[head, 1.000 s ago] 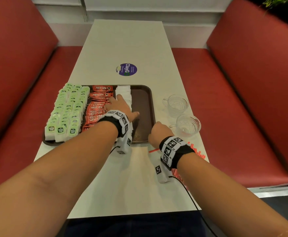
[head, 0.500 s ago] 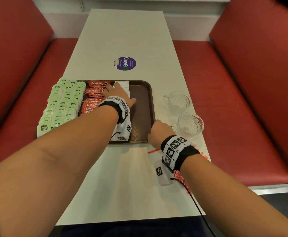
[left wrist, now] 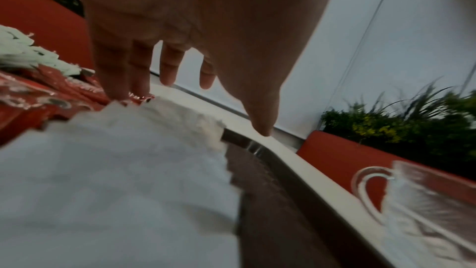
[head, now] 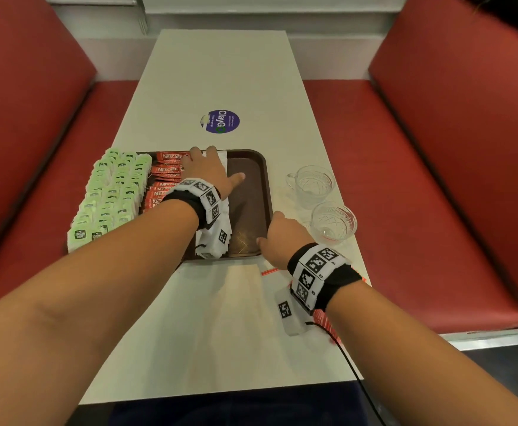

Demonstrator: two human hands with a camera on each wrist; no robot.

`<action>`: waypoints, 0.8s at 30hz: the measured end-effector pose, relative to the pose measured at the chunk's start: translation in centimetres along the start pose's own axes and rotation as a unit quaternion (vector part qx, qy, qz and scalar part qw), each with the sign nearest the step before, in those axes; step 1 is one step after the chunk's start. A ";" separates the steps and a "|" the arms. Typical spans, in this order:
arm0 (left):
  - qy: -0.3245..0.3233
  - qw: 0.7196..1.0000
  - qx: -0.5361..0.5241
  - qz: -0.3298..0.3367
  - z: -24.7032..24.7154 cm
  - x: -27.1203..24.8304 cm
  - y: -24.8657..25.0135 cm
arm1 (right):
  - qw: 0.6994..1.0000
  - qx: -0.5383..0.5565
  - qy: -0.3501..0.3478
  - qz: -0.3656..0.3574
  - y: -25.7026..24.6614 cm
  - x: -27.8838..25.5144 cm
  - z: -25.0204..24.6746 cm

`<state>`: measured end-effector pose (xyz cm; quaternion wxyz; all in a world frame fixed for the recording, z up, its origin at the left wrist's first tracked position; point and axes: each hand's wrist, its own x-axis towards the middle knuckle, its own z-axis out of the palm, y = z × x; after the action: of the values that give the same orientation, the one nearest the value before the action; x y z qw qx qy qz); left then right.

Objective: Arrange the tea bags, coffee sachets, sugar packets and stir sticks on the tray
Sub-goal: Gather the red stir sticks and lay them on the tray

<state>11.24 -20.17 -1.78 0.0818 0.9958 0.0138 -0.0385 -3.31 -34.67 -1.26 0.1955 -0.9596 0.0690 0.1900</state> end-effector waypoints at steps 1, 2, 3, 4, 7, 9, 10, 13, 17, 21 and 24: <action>0.018 0.999 -0.002 0.030 -0.4 -1.3 0.2 | 1.000 -0.011 -0.003 -0.019 0.2 -0.7 -0.4; 0.029 0.998 -0.011 0.059 -0.7 -2.7 0.5 | 0.999 -0.023 -0.006 -0.038 0.6 -1.4 -0.8; 0.030 0.996 -0.029 0.085 -0.9 -4.2 0.9 | 0.998 -0.031 -0.009 -0.054 1.1 -2.2 -1.2; 0.022 0.993 -0.052 0.106 -0.9 -5.8 1.2 | 0.997 -0.034 -0.012 -0.069 1.8 -2.9 -1.5; -0.028 0.982 -0.082 0.165 0.3 -10.4 2.5 | 0.995 -0.041 -0.021 -0.091 4.7 -4.9 -2.2; -0.062 0.975 -0.056 0.207 1.6 -12.6 3.5 | 0.994 -0.059 -0.024 -0.089 6.9 -5.8 -2.7; -0.075 0.971 -0.041 0.222 2.2 -13.4 4.0 | 0.994 -0.067 -0.027 -0.082 8.0 -6.2 -2.9; -0.105 0.962 -0.001 0.252 3.8 -15.5 5.6 | 0.990 -0.117 -0.039 -0.062 10.7 -7.5 -3.5; -0.129 0.958 0.042 0.254 5.4 -17.7 7.6 | 0.978 -0.191 -0.067 -0.040 13.4 -8.6 -3.0; -0.122 0.958 0.071 0.250 5.9 -18.8 9.0 | 0.975 -0.218 -0.024 -0.035 14.6 -8.3 -1.9; -0.124 0.956 0.070 0.258 6.7 -19.3 9.8 | 0.975 -0.213 0.013 -0.056 14.3 -7.8 -1.4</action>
<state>-8.15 -31.33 -5.23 0.0201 0.9562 -0.2563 -0.1402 -13.01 -47.88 -2.02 -0.0036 -0.9839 -0.0239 0.1769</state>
